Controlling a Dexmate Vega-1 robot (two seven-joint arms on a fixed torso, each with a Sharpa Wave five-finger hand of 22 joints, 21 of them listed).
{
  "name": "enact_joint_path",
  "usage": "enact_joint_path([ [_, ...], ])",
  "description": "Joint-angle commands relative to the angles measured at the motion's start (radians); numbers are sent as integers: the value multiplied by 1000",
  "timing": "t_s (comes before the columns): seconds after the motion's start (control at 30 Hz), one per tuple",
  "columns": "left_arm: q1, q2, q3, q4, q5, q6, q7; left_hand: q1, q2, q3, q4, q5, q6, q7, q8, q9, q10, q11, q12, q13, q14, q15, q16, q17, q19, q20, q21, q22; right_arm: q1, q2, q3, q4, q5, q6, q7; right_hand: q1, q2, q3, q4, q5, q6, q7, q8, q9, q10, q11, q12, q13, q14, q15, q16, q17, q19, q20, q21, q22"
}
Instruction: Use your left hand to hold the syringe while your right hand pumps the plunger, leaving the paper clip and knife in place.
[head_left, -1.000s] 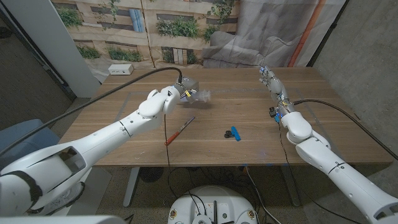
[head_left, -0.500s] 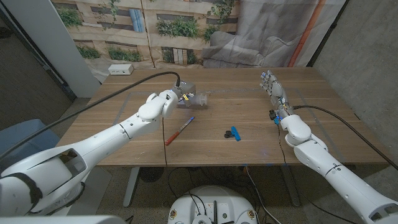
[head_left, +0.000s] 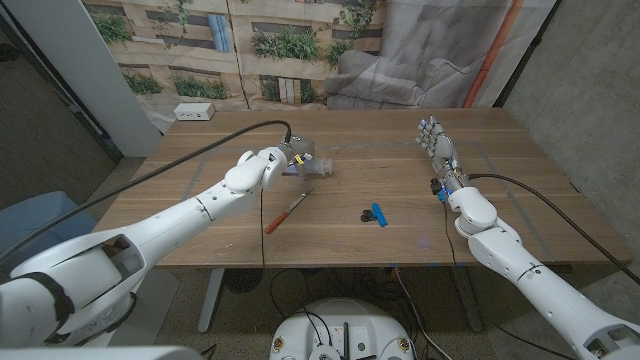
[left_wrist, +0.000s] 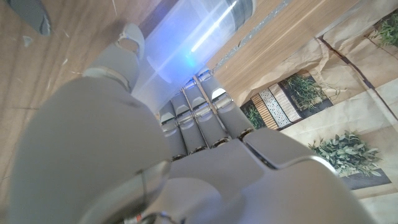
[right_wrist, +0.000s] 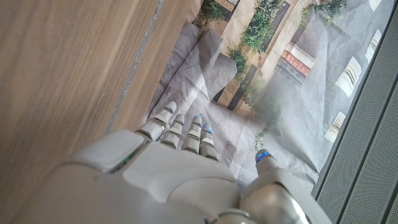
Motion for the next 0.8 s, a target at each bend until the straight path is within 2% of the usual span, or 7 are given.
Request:
enact_joint_path([
  [0.03,-25,-18,20,44,-22,-11,-26,-161,150,111,116,3,9,-16,2,2,-5,-21,-4,4,-11,-98,-2,0,12,-61,-5,2,12,30,-3,38,67,-9,25,-1,23,2,9,5,-25,3,-4,3,-16,-3,-3,3,-17,-23,0,5,-3,-23,-1,2],
  [0.2,-29,-22,23,48,-34,-5,-35,-170,146,109,117,3,4,-19,1,2,-11,-22,-3,3,-19,-96,-2,-1,5,-61,-6,2,22,54,-2,81,85,28,40,-1,20,-2,12,5,-38,5,-4,3,-23,-1,-3,3,-21,-22,-1,6,-11,-23,-4,2],
  [0.37,-32,-19,26,37,-38,10,-50,-180,132,101,112,2,-12,-38,-2,1,-36,-27,-7,3,-36,-97,-2,0,-9,-62,-9,1,25,56,-3,89,90,24,38,-1,17,-6,13,6,-47,7,-3,2,-30,-2,-3,3,-24,-20,-1,6,-17,-24,-5,2],
  [0.6,-21,0,21,-15,-20,51,-75,-222,87,65,116,1,-89,-52,-18,-2,-64,-30,-5,2,-76,-92,-2,0,-47,-56,-16,0,23,54,-6,88,85,21,30,-1,16,-8,15,6,-48,9,0,2,-33,-3,-2,3,-23,-20,-1,7,-20,-25,-5,2],
  [0.7,-15,9,15,-33,-20,59,-82,-237,70,53,116,3,-125,-56,-19,-6,-109,-30,-12,1,-96,-89,-2,0,-65,-52,-19,0,20,53,-6,86,84,22,27,-1,15,-9,16,6,-48,9,1,2,-33,-4,-1,3,-24,-20,0,7,-20,-25,-5,2],
  [0.8,-13,14,14,-47,-13,65,-94,-245,59,45,116,3,-141,-59,-20,-7,-117,-29,-11,1,-108,-87,-3,0,-75,-51,-21,0,17,52,-7,81,82,21,23,-1,16,-10,17,7,-46,9,3,2,-33,-4,-1,3,-24,-20,0,7,-21,-25,-5,2],
])
